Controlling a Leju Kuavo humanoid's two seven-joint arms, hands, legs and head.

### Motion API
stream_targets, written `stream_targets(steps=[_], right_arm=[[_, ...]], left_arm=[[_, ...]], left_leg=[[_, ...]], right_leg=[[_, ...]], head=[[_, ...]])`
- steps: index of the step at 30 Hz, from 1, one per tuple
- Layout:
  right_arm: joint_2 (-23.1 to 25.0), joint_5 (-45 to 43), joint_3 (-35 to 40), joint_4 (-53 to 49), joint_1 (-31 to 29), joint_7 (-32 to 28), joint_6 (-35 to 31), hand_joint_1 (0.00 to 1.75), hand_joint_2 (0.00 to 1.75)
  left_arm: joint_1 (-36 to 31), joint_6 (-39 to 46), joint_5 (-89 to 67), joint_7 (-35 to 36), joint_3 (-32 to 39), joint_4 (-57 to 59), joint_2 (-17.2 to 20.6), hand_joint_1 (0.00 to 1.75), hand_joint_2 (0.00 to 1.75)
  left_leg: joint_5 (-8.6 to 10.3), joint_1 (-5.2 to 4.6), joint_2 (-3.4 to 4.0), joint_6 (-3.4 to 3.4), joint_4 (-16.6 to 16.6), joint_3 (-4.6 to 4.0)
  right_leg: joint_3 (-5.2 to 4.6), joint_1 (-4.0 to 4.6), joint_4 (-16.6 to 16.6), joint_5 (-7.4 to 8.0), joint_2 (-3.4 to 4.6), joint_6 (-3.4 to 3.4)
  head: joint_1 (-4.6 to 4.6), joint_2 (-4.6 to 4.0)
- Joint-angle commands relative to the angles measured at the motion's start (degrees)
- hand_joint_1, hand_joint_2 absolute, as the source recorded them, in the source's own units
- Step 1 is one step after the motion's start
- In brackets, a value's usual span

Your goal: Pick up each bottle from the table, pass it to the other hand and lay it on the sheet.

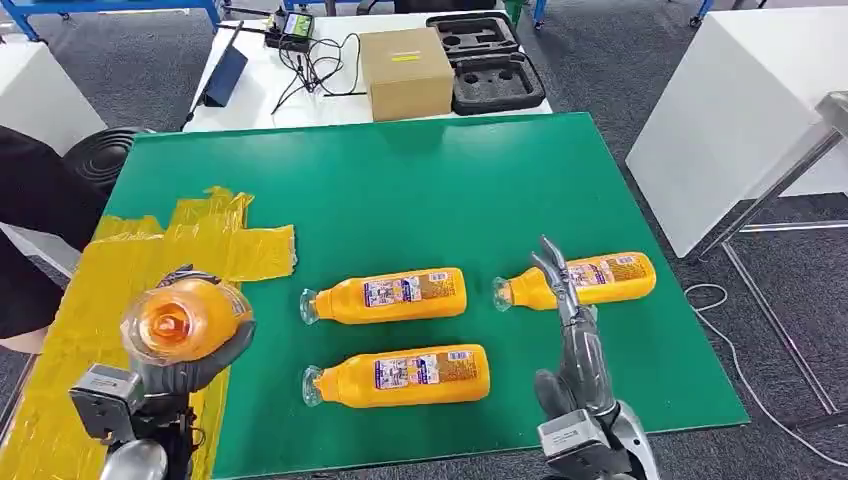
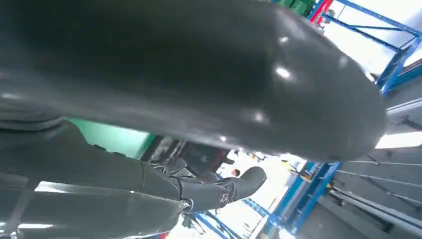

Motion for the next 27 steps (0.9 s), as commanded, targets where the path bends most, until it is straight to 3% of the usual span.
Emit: stream_targets(steps=[1,10,14,16,20,27], right_arm=[[-3.6,0.7,-10.3,-6.2,8.4,-0.2,3.6,0.0,0.0],[-5.1,3.2,-15.2,-11.8,16.2,0.7,5.8,0.0,0.0],[-5.4,3.0,-15.2,-11.3,16.6,0.4,5.5,0.0,0.0],[-6.4,2.6,-14.4,-10.9,17.3,-0.6,6.1,0.0,0.0],[-5.4,2.2,-13.3,-8.4,14.2,-1.4,8.5,0.0,0.0],[-4.8,2.2,-13.0,-7.1,11.6,-1.4,10.3,0.0,0.0]], left_arm=[[-4.0,9.9,-12.6,1.0,-4.3,5.9,2.8,1.75,1.75],[-7.6,26.4,-48.6,13.8,-3.2,16.0,2.4,1.75,1.75],[-7.1,27.0,-49.0,13.6,-2.9,16.6,2.8,1.75,1.75],[-6.3,27.9,-58.7,18.7,-0.2,19.4,2.7,1.75,1.75],[-7.3,28.9,-62.9,21.2,4.2,28.5,5.0,1.75,1.75],[-7.9,28.9,-66.3,22.9,6.9,33.8,5.5,1.75,1.75]], left_leg=[[-0.07,-0.02,-0.43,-0.06,-0.1,0.27],[-0.09,-0.08,-0.24,-0.09,-0.1,0.17],[-0.13,-0.06,-0.1,-0.1,-0.1,0.22],[-0.14,-0.04,-0.07,-0.1,-0.1,0.23],[-0.13,-0.07,0.1,-0.13,-0.2,0.39],[-0.12,0.0,0.07,-0.14,-0.1,0.37]], right_leg=[[0.37,0.0,0.0,-0.22,-0.55,-0.06],[0.23,-0.07,0.0,-0.13,-0.33,-0.06],[0.24,-0.04,-0.1,-0.11,-0.18,-0.06],[0.23,-0.01,-0.1,-0.11,-0.17,-0.07],[0.34,-0.04,-0.1,-0.07,0.0,-0.08],[0.32,0.02,-0.1,-0.07,-0.02,-0.08]], head=[[0.02,0.0],[0.02,0.0],[0.0,0.0],[0.0,0.0],[0.0,0.0],[0.02,0.0]])
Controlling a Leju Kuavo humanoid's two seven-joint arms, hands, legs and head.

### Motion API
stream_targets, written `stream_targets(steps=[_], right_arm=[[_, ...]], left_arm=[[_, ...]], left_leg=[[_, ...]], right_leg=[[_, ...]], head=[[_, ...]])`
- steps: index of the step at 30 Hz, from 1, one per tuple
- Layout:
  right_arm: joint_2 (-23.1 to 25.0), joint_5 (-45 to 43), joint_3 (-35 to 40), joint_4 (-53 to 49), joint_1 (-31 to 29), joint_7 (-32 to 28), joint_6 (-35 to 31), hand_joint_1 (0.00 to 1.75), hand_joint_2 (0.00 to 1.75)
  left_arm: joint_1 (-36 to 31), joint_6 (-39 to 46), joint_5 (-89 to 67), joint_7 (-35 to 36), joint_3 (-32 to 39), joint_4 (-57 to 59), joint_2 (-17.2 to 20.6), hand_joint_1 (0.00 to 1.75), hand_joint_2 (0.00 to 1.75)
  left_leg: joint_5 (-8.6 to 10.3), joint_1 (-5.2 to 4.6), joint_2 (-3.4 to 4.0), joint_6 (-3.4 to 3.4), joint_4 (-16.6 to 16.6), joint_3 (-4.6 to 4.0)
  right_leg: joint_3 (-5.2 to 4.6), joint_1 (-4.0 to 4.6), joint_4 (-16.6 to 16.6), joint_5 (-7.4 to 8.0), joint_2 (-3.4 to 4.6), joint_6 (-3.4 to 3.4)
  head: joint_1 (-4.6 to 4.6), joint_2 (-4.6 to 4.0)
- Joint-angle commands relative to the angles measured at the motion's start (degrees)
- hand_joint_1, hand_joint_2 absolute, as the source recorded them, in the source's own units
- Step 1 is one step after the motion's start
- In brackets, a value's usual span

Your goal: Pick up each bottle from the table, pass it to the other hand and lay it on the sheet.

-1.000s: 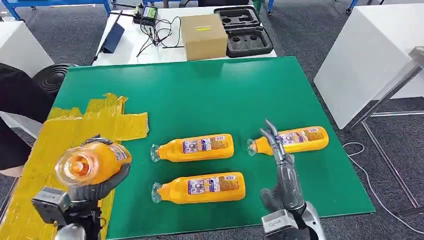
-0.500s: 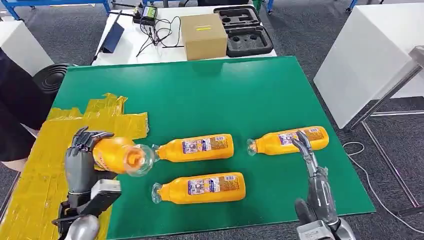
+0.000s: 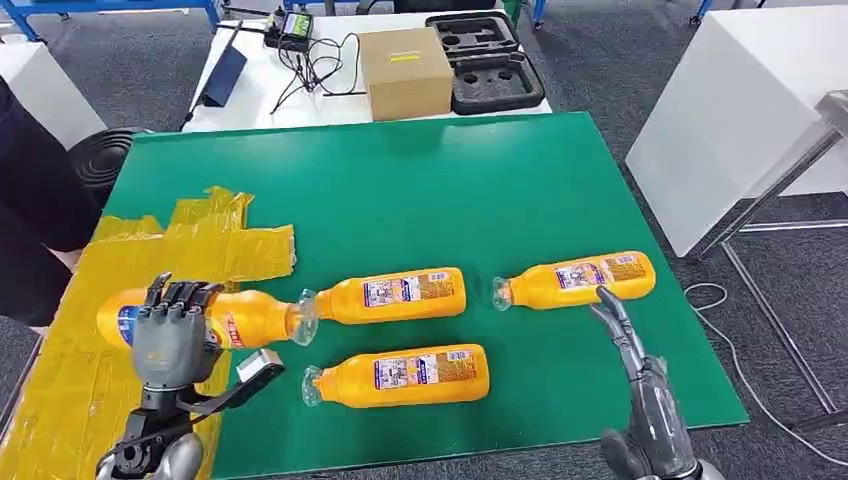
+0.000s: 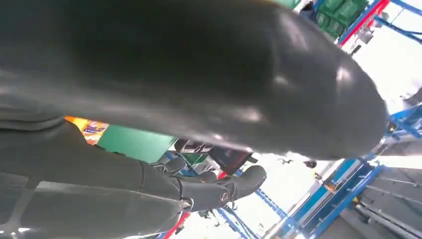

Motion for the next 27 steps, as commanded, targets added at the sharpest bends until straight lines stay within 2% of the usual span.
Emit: stream_targets(steps=[1,6,12,13,14,15,18,19,27], right_arm=[[0.8,-0.2,0.4,4.9,-5.1,0.0,2.3,0.0,0.0],[-0.3,-0.7,0.4,5.7,-5.2,-0.7,2.4,0.0,0.0],[-0.3,-0.6,0.5,5.6,-4.7,-0.7,2.3,0.0,0.0],[-0.5,-0.6,0.7,5.4,-4.4,-0.8,2.1,0.0,0.0],[-0.9,-0.6,0.7,5.5,-4.0,-0.8,2.0,0.0,0.0],[-1.4,-0.7,0.8,5.6,-3.6,-1.0,2.0,0.0,0.0],[-1.7,-0.8,1.0,5.8,-2.9,-1.4,1.8,0.0,0.0],[-1.4,-0.4,1.5,6.0,-2.6,-1.5,1.8,0.0,0.0],[-0.7,0.9,2.8,7.6,-5.0,1.7,3.0,0.0,0.0]], left_arm=[[-3.3,0.3,-3.3,1.6,5.4,14.9,1.9,1.75,1.75],[-7.5,0.3,-5.5,1.6,6.7,25.6,3.3,1.75,1.75],[-8.0,0.3,-5.4,1.4,6.8,26.2,3.4,1.75,1.75],[-8.6,0.3,-5.4,1.5,6.8,28.0,3.2,1.75,1.75],[-9.4,0.3,-4.4,1.3,6.2,29.9,3.7,0.72,1.75],[-9.8,0.3,-4.6,1.4,5.9,31.2,3.9,0.0,0.0],[-10.8,0.0,-4.1,1.2,5.6,34.2,4.0,0.0,0.0],[-10.6,-0.7,-1.2,-1.0,5.1,34.4,3.8,0.0,0.0],[-8.6,-4.2,3.5,-3.3,2.1,28.6,4.4,0.0,0.0]], left_leg=[[-0.04,-0.01,-0.02,-0.06,-0.1,0.27],[-0.05,0.0,0.02,-0.1,-0.1,0.4],[0.0,0.0,-0.02,-0.03,-0.1,0.21],[-0.07,0.01,-0.03,-0.07,-0.1,0.38],[-0.03,0.01,-0.04,-0.04,-0.1,0.25],[-0.05,0.0,-0.09,-0.06,-0.1,0.37],[0.0,-0.02,-0.12,-0.04,-0.1,0.31],[-0.04,0.01,-0.14,-0.07,-0.1,0.39],[-0.06,0.0,0.01,-0.09,-0.1,0.51]], right_leg=[[0.28,0.01,-0.1,-0.04,-0.09,-0.05],[0.4,0.01,-0.1,-0.05,-0.09,-0.09],[0.24,0.0,-0.1,-0.04,-0.09,-0.05],[0.41,0.02,-0.1,-0.1,-0.14,-0.09],[0.3,0.02,-0.1,-0.07,-0.12,-0.06],[0.43,0.02,-0.1,-0.11,-0.2,-0.08],[0.36,-0.01,-0.1,-0.07,-0.19,-0.06],[0.47,0.02,-0.1,-0.1,-0.25,-0.09],[0.53,0.02,-0.1,-0.05,-0.12,-0.09]], head=[[0.02,0.0],[0.02,0.0],[0.0,0.0],[0.02,0.0],[0.0,0.0],[0.02,0.0],[0.02,0.0],[0.0,0.0],[0.0,0.0]])
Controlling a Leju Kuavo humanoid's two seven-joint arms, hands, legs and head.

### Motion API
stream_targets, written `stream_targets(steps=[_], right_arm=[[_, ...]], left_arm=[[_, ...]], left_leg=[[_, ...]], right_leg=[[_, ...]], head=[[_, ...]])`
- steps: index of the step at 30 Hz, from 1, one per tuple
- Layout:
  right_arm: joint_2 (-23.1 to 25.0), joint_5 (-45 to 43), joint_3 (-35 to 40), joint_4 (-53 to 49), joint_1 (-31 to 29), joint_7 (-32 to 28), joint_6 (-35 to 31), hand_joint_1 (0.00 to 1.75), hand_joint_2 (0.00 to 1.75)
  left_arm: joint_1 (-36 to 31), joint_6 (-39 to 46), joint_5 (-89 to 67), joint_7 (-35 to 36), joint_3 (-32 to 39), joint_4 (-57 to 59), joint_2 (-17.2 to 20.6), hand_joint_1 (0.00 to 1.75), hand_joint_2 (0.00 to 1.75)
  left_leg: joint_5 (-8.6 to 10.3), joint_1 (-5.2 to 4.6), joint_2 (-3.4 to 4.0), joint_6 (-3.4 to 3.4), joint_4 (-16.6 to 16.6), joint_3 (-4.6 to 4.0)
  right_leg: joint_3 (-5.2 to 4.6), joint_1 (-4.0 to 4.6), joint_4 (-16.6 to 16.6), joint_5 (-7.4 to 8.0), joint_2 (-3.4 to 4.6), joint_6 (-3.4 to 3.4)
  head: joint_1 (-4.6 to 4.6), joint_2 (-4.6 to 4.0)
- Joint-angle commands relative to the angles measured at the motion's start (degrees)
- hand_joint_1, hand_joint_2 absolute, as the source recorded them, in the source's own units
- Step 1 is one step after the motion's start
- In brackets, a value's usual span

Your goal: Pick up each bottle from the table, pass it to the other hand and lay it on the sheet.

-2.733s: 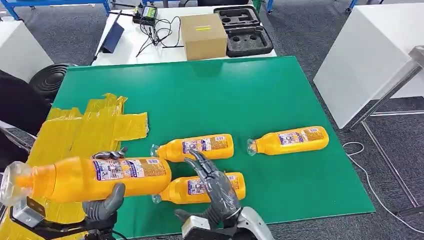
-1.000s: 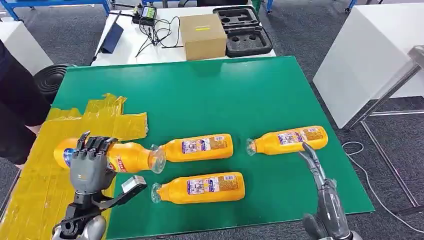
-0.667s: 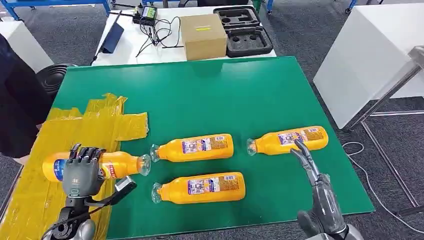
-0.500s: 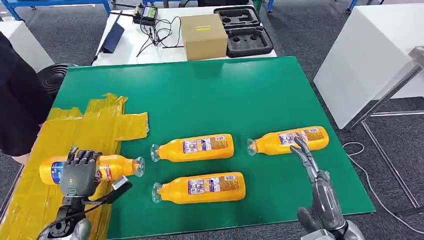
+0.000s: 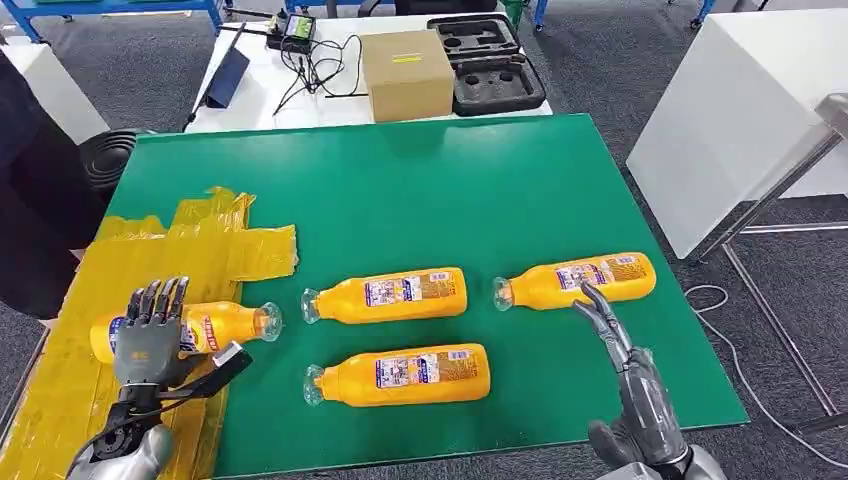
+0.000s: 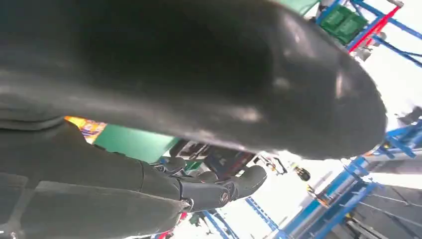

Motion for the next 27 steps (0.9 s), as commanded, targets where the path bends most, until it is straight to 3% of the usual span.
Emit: stream_targets(steps=[1,7,10,15,16,20,24,27], right_arm=[[0.9,0.8,2.3,4.4,-2.7,2.6,1.1,0.0,0.0],[2.1,3.2,2.9,3.4,-1.0,4.8,0.6,0.0,0.0],[1.2,5.9,4.1,5.4,-1.5,6.5,-1.1,0.0,0.0],[1.1,6.0,4.4,7.5,-3.0,6.5,-1.8,0.0,0.0],[0.8,6.4,4.6,7.6,-3.2,6.8,-1.8,0.0,1.75],[-0.3,8.1,6.9,12.4,-8.2,11.3,-2.2,0.0,1.75],[0.4,12.3,9.5,15.8,-10.5,14.7,-0.4,0.0,1.75],[1.5,14.4,10.8,16.5,-10.9,16.3,0.3,0.0,1.75]], left_arm=[[0.4,-2.8,2.8,-1.6,-3.9,1.1,0.4,0.0,0.0],[-2.0,-4.7,9.1,-5.4,-6.1,-0.5,0.2,0.0,0.0],[-0.7,-7.1,23.4,-11.4,-5.3,-7.4,-0.3,0.0,0.0],[0.9,-8.3,24.9,-10.3,-5.5,-12.1,0.3,0.0,0.0],[1.3,-8.3,26.5,-11.2,-5.2,-12.9,0.1,0.0,0.0],[3.6,-11.0,44.6,-19.2,-3.4,-27.3,-2.7,0.0,0.0],[5.8,-11.0,52.2,-19.8,-3.2,-37.0,-3.0,0.0,0.0],[6.1,-11.5,53.9,-20.5,-3.6,-38.1,-3.2,0.0,0.0]], left_leg=[[-0.06,0.0,0.04,-0.08,-0.1,0.25],[0.03,-0.01,-0.15,-0.05,-0.1,0.2],[0.05,-0.01,-0.19,-0.01,0.0,0.13],[-0.03,-0.01,0.05,-0.07,-0.1,0.17],[-0.02,0.01,0.03,-0.07,-0.1,0.17],[0.0,0.04,0.14,-0.02,0.0,0.0],[-0.01,0.08,0.1,-0.02,0.1,-0.03],[-0.04,0.05,0.16,-0.04,0.0,0.1]], right_leg=[[0.22,0.02,-0.1,-0.04,-0.05,-0.06],[0.23,0.0,-0.1,-0.07,-0.23,-0.07],[0.18,-0.01,-0.1,-0.05,-0.27,-0.05],[0.15,0.01,-0.1,-0.03,-0.1,-0.09],[0.17,0.02,-0.1,-0.03,-0.15,-0.1],[0.01,0.06,-0.1,0.03,0.0,-0.05],[-0.03,0.09,0.0,0.01,-0.08,-0.05],[0.1,0.07,-0.1,-0.01,-0.02,-0.07]], head=[[0.0,0.0],[-0.02,0.0],[0.02,0.0],[-0.02,0.0],[0.0,0.0],[0.0,0.0],[0.0,0.0],[0.0,0.0]])
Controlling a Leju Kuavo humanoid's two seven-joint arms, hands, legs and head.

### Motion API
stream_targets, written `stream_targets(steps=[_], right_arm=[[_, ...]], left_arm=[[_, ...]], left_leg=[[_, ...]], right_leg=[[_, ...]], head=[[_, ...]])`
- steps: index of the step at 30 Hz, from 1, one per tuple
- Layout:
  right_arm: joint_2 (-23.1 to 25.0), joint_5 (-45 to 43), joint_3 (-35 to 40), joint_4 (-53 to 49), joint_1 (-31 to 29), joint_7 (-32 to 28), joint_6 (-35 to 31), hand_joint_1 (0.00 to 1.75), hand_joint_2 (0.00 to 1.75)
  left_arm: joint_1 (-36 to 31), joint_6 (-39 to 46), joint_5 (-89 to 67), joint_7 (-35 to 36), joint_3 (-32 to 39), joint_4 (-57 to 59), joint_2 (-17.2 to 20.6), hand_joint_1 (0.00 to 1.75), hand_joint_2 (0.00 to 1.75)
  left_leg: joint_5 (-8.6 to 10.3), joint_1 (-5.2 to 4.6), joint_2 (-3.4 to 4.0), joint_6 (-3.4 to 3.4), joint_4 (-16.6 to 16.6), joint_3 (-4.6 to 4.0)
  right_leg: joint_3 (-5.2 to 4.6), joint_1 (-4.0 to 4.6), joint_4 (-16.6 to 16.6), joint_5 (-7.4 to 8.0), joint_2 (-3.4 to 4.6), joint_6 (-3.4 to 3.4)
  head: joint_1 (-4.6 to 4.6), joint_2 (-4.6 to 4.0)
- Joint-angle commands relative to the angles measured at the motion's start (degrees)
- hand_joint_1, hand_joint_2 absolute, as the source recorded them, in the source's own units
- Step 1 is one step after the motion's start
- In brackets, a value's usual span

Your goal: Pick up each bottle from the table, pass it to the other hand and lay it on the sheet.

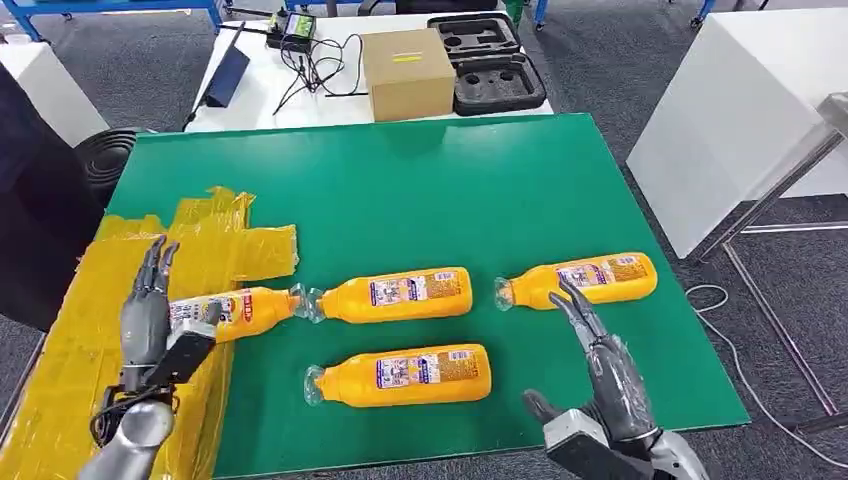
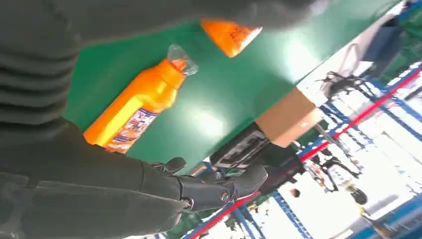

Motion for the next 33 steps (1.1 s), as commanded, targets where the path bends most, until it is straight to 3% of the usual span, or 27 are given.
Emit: stream_targets(steps=[1,10,25,26,33], right_arm=[[1.7,5.9,6.6,9.3,-5.3,5.0,2.5,0.0,1.75],[7.9,15.0,13.5,17.3,-13.1,14.6,12.2,0.0,1.75],[7.9,15.0,13.7,18.0,-13.7,14.7,12.3,0.0,1.75],[10.1,14.8,20.0,21.5,-18.9,17.3,14.1,0.0,1.75],[11.3,15.8,20.1,23.5,-17.9,19.4,14.2,0.0,1.75]], left_arm=[[2.0,-1.0,7.2,-2.3,0.5,-13.5,-2.8,0.0,0.0],[-2.4,-8.4,17.1,-1.7,-2.8,-13.3,-5.2,0.0,0.0],[-2.6,-8.3,17.0,-1.7,-3.1,-13.1,-5.3,0.0,0.0],[-7.8,-8.9,16.2,-0.4,-8.1,-9.5,-5.8,0.0,0.0],[-9.4,-8.9,16.4,0.1,-9.3,-8.5,-6.4,0.0,0.0]], left_leg=[[-0.08,0.06,0.1,-0.07,0.0,0.17],[-0.06,0.07,0.09,-0.11,-0.1,0.26],[0.03,0.06,0.0,-0.1,0.0,0.16],[0.02,0.05,-0.01,-0.1,0.0,0.15],[0.06,0.04,-0.1,-0.14,-0.1,0.21]], right_leg=[[0.16,0.07,-0.1,-0.02,0.02,-0.06],[0.21,0.09,-0.1,-0.01,-0.03,-0.1],[0.14,0.08,-0.1,-0.01,-0.08,-0.08],[0.14,0.06,0.0,-0.02,-0.08,-0.07],[0.22,0.06,-0.1,-0.03,-0.21,-0.09]], head=[[0.0,0.0],[-0.02,0.0],[0.0,0.0],[0.0,0.0],[0.0,0.0]])
